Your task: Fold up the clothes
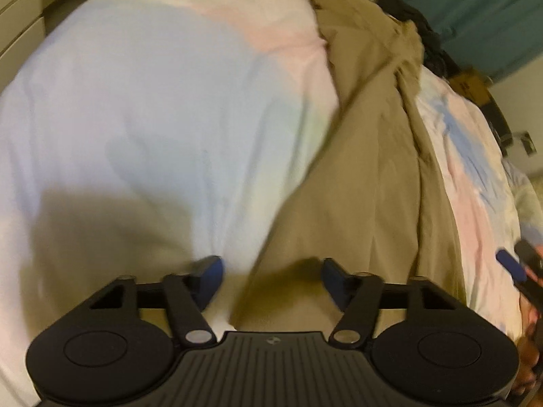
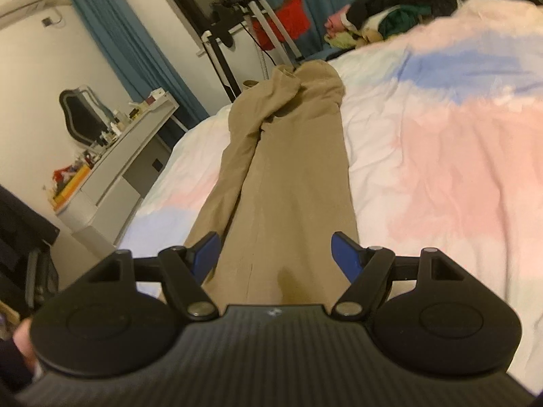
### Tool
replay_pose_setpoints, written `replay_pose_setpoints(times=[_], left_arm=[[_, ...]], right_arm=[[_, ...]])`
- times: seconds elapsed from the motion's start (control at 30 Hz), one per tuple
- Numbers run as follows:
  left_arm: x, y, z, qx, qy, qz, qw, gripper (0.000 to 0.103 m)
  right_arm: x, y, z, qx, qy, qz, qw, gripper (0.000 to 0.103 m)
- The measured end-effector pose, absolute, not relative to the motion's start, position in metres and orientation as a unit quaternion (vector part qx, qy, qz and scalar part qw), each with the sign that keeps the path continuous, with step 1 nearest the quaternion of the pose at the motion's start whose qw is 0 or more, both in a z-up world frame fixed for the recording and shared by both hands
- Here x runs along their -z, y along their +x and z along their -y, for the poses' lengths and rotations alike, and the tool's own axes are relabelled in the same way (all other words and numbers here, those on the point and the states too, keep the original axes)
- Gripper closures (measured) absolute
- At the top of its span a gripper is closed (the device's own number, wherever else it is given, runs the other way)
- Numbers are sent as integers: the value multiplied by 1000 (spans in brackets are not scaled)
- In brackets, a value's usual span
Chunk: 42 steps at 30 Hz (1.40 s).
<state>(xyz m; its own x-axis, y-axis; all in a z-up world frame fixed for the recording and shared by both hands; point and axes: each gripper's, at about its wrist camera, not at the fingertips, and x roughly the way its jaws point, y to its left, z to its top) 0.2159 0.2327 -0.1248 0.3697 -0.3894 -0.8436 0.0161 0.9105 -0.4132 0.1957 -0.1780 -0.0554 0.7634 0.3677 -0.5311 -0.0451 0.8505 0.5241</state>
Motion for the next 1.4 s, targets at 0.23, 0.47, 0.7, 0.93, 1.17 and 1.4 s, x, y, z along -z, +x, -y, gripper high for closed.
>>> replay_pose_setpoints(times=[0.23, 0.47, 0.7, 0.93, 1.17, 1.4], left_arm=[[80, 181, -188, 149, -32, -476, 866, 98], [40, 124, -100, 192, 128, -392, 891, 98], [80, 123, -18, 231, 184, -425, 856, 95], [99, 172, -47, 218, 5, -527, 821, 44], [119, 195, -130, 144, -198, -517, 820, 24], [155, 207, -152, 139, -288, -534, 783, 32]], right_arm=[[65, 195, 187, -84, 271, -342, 896, 29], [74, 192, 201, -55, 280, -354, 891, 29], [88, 192, 209, -58, 295, -378, 876, 28], [105, 189, 215, -89, 336, -407, 845, 28], [126, 186, 226, -89, 384, -432, 811, 39], [140, 187, 223, -93, 404, -448, 792, 41]])
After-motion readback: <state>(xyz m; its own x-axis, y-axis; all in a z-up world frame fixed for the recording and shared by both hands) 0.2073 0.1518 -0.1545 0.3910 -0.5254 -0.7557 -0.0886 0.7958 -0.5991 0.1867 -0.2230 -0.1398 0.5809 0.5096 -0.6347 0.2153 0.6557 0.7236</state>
